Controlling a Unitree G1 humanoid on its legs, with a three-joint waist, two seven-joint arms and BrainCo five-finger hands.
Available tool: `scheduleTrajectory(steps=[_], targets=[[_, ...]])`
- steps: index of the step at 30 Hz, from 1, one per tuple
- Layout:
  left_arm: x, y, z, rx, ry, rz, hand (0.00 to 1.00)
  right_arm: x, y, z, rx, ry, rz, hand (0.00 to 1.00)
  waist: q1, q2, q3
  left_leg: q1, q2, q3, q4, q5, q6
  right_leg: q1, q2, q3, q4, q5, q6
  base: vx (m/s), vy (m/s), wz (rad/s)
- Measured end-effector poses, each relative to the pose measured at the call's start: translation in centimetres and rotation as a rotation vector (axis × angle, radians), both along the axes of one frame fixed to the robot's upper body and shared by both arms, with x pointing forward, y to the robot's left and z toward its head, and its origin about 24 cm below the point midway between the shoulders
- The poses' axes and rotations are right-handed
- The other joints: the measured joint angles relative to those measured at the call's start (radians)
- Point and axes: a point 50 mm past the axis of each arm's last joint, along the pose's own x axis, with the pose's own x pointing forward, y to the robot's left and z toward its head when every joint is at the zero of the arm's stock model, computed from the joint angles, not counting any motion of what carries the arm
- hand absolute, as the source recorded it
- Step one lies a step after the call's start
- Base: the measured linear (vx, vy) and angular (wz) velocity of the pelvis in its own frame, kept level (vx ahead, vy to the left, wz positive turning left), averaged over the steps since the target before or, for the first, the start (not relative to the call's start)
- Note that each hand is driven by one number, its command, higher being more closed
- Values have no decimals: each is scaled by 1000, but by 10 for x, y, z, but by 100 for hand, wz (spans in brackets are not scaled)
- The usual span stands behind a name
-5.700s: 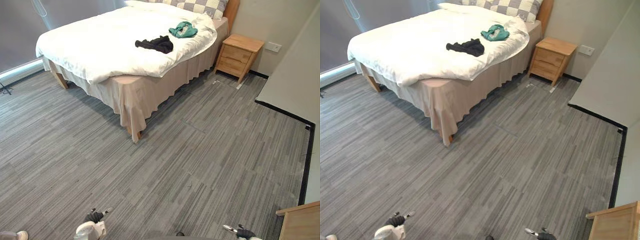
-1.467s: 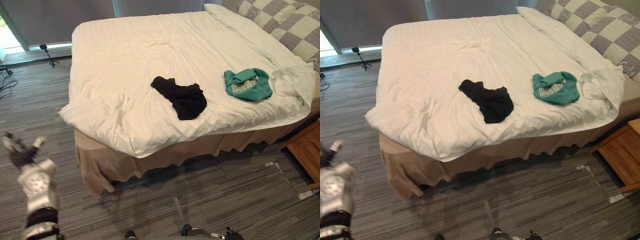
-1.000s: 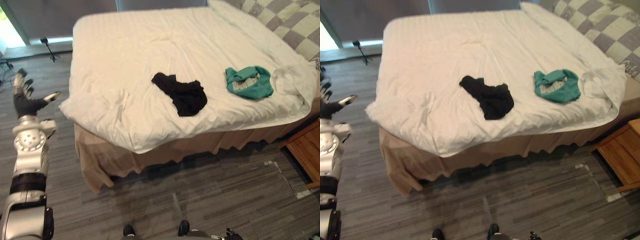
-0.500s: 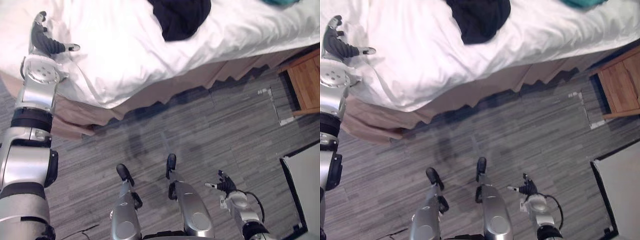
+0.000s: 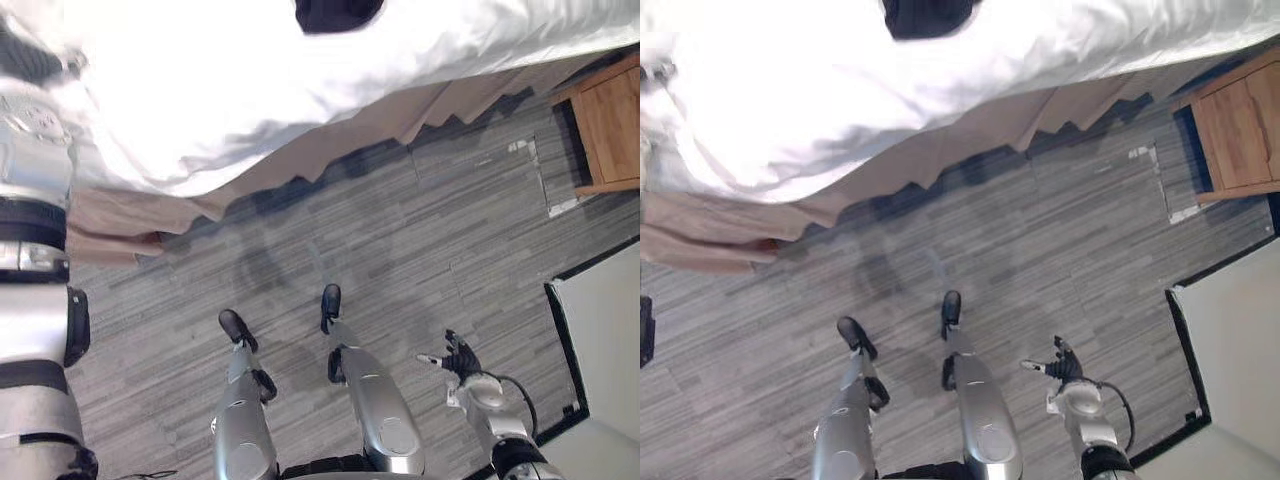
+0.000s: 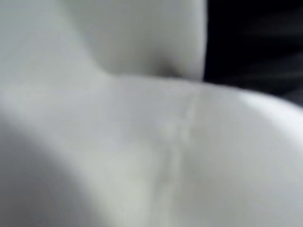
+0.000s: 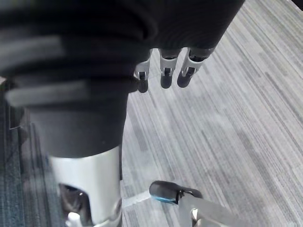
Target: Tidy the bed and pick cloth on bed and put in laundry
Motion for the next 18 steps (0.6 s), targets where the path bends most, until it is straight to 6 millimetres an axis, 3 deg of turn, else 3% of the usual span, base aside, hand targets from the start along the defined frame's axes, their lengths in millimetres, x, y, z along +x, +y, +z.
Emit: scheduleTrajectory(steps=[2,3,4,6,8,11,14,18], targets=[[-3,1,-26,-36,48,-18,100,-6,-3,-2,3,12,-14,0,9,10,-5,39,-1,3,1,-6,0,42,-2,-12,-3,-6,3,35,31,11],[-11,4,-59,-91,107,-15,100,-13,-8,-4,4,27,-31,0,28,23,-17,86,-7,18,1,-6,0,88,-7,-14,-2,-15,9,46,34,7],[-21,8,-89,-150,155,-3,0,-21,-13,-7,6,44,-57,0,41,37,-49,107,-11,26,1,-6,0,113,-11,-19,-2,-24,16,67,28,13],[-54,18,-148,-239,267,56,0,-38,-21,-15,9,99,-104,0,58,64,-135,133,-17,22,0,-9,-3,151,-15,-40,1,-47,24,89,6,28],[-89,24,-191,-326,324,105,0,-50,-23,-21,4,148,-113,0,77,82,-219,158,-16,14,0,-23,-5,189,-16,-63,11,-79,30,99,-1,42],[-101,8,-210,-394,270,76,0,-53,-23,-24,-13,177,-97,0,104,83,-315,193,-16,-19,-5,-50,-10,233,-19,-98,33,-128,48,98,5,35],[-116,3,-231,-491,255,141,0,-37,-30,-15,-60,137,-55,0,104,81,-333,228,-28,-32,-5,-66,-8,253,-35,-106,66,-158,58,80,22,0],[-134,5,-254,-607,255,243,0,-36,-48,-10,-97,141,-59,0,105,66,-345,228,-42,-65,0,-67,-8,256,-54,-127,82,-172,65,175,1,11]])
